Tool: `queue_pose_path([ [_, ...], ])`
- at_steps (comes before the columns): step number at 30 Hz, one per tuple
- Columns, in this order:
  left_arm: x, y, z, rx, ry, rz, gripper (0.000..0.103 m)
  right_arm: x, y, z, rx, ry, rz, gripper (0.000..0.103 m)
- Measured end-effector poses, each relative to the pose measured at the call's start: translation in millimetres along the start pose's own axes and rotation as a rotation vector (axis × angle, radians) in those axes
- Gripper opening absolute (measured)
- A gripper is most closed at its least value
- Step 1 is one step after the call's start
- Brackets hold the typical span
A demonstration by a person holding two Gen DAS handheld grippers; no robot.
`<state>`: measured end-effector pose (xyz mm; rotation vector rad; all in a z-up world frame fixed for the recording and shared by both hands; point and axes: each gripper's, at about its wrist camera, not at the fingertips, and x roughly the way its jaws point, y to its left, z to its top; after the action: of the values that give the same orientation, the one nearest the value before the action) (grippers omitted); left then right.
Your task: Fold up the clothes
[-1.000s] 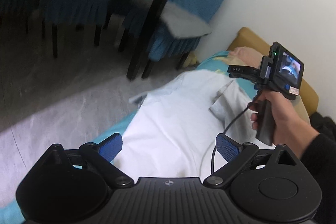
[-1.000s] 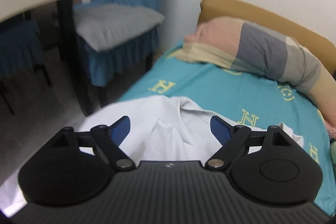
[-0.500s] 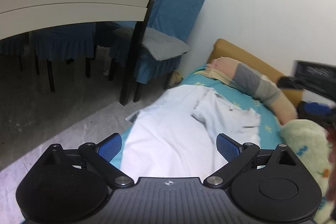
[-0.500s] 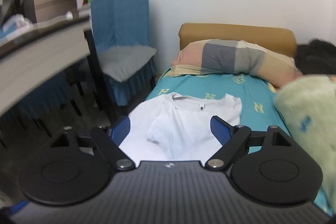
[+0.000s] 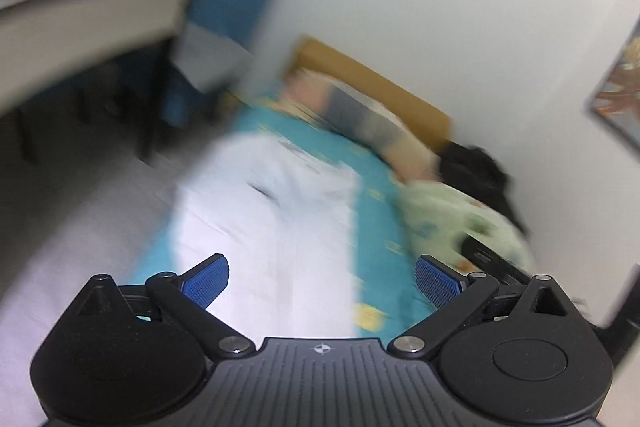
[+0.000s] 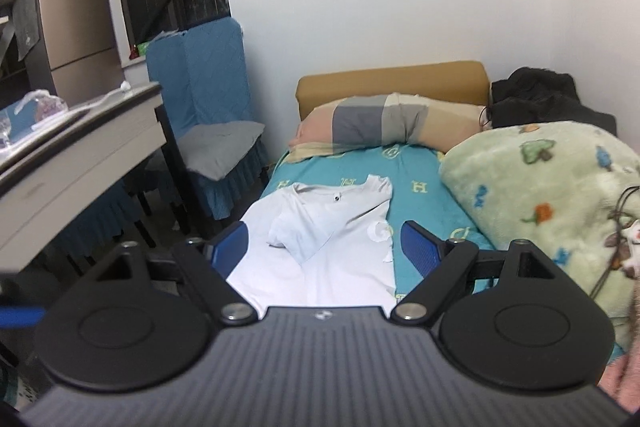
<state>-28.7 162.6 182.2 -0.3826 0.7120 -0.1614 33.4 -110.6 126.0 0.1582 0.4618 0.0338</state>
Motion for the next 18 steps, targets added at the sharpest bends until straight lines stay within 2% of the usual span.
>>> queue_pose_path([
  [3, -17, 8, 4, -0.003, -0.02, -0.007, 0.102, -14, -1, -5, -0.045, -0.004, 0.033, 0.085],
  [6, -10, 31, 2, -0.077, -0.043, 0.03, 0.103, -14, -8, -22, 0.0, 0.01, 0.037, 0.085],
  [7, 1, 41, 1, -0.099, -0.029, 0.02, 0.103, -10, -11, -27, 0.015, 0.023, 0.048, 0.085],
  [9, 34, 62, 2, -0.159, 0.004, 0.038, 0.103, -1, -18, -38, 0.045, 0.048, 0.069, 0.085],
  [11, 78, 93, 5, -0.285, 0.033, 0.074, 0.103, 13, -22, -46, 0.051, 0.047, 0.071, 0.085],
  [15, 180, 174, 9, -0.623, 0.106, 0.021, 0.102, 42, -26, -64, 0.035, 0.024, 0.09, 0.085],
  [18, 248, 229, 12, -0.779, 0.094, 0.019, 0.102, 67, -29, -84, -0.001, -0.039, 0.14, 0.085],
])
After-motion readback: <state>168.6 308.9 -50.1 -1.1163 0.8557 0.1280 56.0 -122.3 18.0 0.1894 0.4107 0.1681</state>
